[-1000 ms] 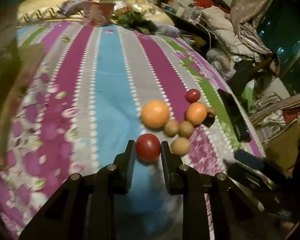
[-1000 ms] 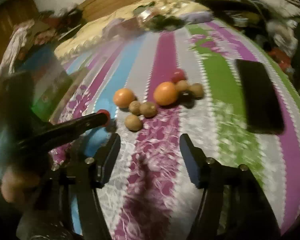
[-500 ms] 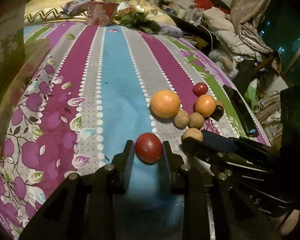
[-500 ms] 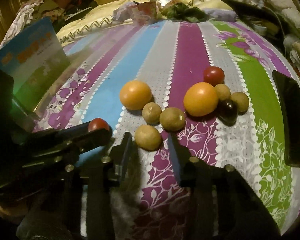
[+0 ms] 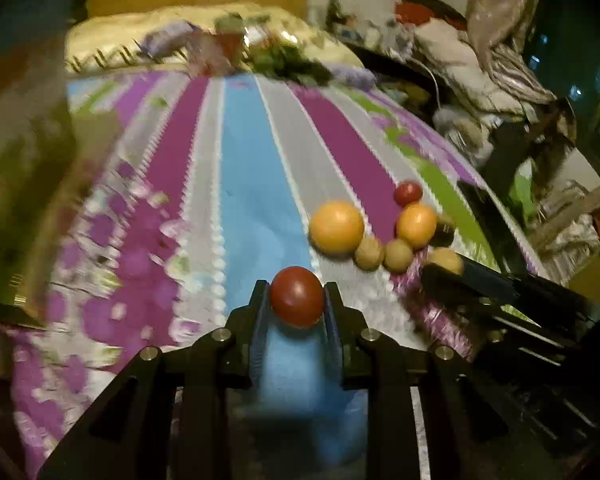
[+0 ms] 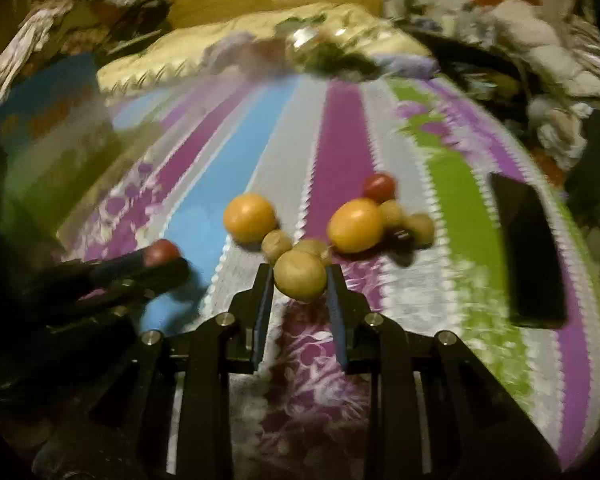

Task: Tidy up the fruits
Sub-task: 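Carry the red tomato and brown fruit in both tools over the basket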

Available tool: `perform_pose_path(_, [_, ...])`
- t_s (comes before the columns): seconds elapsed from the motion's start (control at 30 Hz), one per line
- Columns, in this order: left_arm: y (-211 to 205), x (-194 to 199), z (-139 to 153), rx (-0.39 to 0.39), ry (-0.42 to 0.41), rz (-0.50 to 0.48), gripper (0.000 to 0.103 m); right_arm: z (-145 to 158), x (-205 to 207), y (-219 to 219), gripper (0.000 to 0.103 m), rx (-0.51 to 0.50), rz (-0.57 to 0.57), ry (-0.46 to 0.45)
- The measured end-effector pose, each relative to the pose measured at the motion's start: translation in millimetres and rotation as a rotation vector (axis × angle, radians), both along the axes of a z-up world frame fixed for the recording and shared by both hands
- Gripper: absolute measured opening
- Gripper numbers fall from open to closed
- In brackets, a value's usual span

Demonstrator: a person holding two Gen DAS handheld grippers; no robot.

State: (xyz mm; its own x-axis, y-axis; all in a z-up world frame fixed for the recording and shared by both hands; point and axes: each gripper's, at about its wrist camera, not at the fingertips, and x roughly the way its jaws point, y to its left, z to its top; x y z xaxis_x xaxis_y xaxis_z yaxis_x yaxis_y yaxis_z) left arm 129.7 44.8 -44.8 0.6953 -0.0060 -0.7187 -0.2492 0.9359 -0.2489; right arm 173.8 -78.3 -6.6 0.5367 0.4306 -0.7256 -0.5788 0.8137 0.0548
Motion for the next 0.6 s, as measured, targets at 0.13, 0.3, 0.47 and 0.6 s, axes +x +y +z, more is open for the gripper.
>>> perform_pose_path(0.13, [0,-15,38,0.066,-0.049,0.055,0.027,33,-7,-13,0.027,0.022,-0.055,-0.064])
perform_pose_path(0.3, [5,-38,83,0.137,-0.09,0.116,0.027,71,-17,-17,0.027,0.048,-0.07,-0.125])
perform_pose_path(0.47, [17,-62,116,0.166,-0.116,0.171,0.027,98,-35,-7,0.027,0.068,-0.051,-0.178])
perform_pose_path(0.6, [30,-83,140,0.174,-0.137,0.219,0.027,110,-49,5,0.027,0.075,-0.022,-0.19])
